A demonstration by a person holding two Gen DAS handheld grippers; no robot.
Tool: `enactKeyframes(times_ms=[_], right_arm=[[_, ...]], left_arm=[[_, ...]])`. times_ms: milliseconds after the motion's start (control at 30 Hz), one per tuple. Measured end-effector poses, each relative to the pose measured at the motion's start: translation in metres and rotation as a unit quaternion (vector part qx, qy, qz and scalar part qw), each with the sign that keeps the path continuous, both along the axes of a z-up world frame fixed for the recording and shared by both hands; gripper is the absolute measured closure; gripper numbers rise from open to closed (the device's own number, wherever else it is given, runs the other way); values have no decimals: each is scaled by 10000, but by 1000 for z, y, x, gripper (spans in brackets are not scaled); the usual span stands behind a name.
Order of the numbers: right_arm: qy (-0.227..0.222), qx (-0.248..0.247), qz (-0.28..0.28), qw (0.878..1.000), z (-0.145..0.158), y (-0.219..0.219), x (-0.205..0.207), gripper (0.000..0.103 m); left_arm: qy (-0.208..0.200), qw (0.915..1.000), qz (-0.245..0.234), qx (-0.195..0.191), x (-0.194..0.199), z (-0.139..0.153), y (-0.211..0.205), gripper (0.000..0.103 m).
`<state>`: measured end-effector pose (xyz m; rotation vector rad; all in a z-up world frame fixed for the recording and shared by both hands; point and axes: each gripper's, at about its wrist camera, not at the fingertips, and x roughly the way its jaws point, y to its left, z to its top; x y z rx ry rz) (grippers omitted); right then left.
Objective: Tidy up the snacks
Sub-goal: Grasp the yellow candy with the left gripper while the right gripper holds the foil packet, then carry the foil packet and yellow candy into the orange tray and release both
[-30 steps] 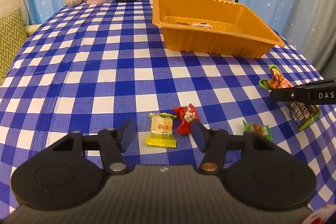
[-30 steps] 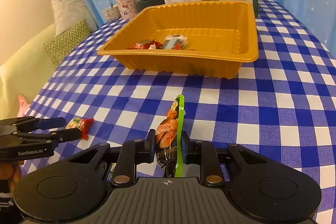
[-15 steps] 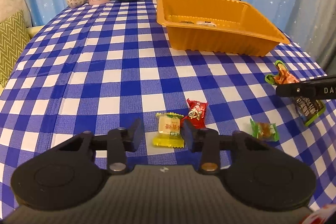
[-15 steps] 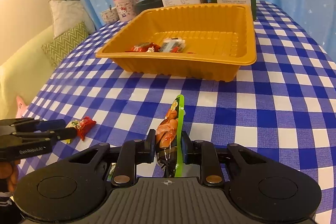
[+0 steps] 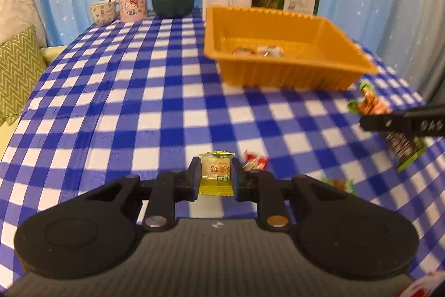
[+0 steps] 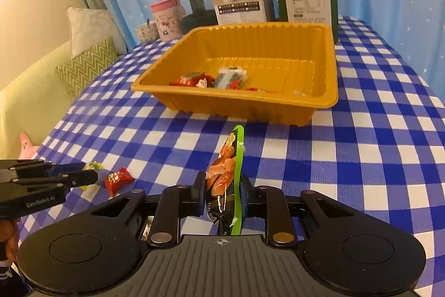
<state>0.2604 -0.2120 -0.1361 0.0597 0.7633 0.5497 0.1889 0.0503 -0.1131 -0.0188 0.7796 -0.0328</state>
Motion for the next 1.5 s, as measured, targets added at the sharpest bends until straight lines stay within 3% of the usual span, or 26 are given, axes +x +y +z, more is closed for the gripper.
enactKeyframes(times_ms=[267,800,1167,1500], right_arm=[[-204,100,-53,9997,16,1,0,79],[-552,398,-294,9973,51,-3,21,79],[-683,584,-710,9934,69,-15,70,79],[-542,601,-962,9921,58,-15,113,79]], left_arm=[[-346,9988,-338,-84,18,29,-27,84],[-695,9947,-731,-219,74,54,-55,84],[-975,9926,-622,-358,126,70,-45,84],[-838,9933,-470,-649,163,57,-33,84]])
